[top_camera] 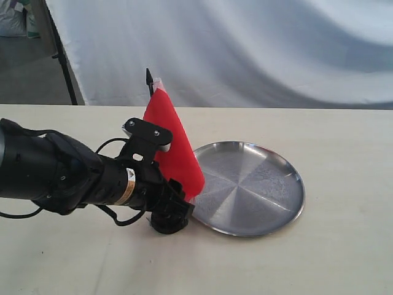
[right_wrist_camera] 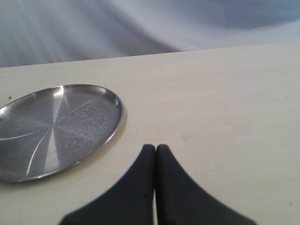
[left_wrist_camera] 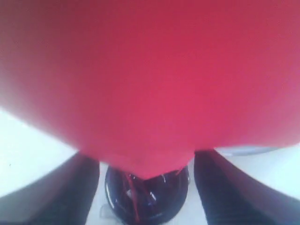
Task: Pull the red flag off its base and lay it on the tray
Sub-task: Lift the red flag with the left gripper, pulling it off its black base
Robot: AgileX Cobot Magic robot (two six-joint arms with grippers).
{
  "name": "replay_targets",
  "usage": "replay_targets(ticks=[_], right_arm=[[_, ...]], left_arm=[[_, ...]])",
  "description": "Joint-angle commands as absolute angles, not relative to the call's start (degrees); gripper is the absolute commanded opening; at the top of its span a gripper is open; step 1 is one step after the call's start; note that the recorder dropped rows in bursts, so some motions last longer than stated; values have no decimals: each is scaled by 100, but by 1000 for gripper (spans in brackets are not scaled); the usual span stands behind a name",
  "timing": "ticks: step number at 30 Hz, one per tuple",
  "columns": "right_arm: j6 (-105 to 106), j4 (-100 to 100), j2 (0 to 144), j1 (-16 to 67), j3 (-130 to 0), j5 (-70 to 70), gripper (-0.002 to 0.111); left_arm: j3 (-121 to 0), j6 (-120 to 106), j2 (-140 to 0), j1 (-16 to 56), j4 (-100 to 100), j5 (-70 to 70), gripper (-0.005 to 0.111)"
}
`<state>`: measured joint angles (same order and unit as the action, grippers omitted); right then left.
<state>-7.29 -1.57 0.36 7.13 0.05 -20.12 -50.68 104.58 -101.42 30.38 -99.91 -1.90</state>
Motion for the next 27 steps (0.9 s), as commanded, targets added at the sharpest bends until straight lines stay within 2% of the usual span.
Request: replay_targets(ticks=[1, 8, 10, 14, 18, 19, 27], right_arm=[[-721, -200, 0, 701, 0, -1988, 0], [-721, -200, 0, 701, 0, -1988, 0], [-721, -200, 0, 701, 0, -1988, 0], [-721, -200, 0, 701, 0, -1988, 0], [-721, -200, 0, 701, 0, -1988, 0], [-721, -200, 0, 701, 0, -1988, 0], [-721, -200, 0, 701, 0, -1988, 0]], left_arm=[[-5240, 10491, -10301, 3080, -9995, -171, 56], [-5252, 10491, -10464, 3080, -9995, -171, 55], [-5252, 10491, -10464, 3080, -9995, -171, 52], [-5252, 10491, -10464, 3080, -9995, -182, 30], [-5252, 10491, -10464, 3080, -9995, -182, 3], [-5252, 10491, -10464, 3080, -9995, -182, 0], [-5252, 10349, -9812, 3080, -9995, -210, 0]])
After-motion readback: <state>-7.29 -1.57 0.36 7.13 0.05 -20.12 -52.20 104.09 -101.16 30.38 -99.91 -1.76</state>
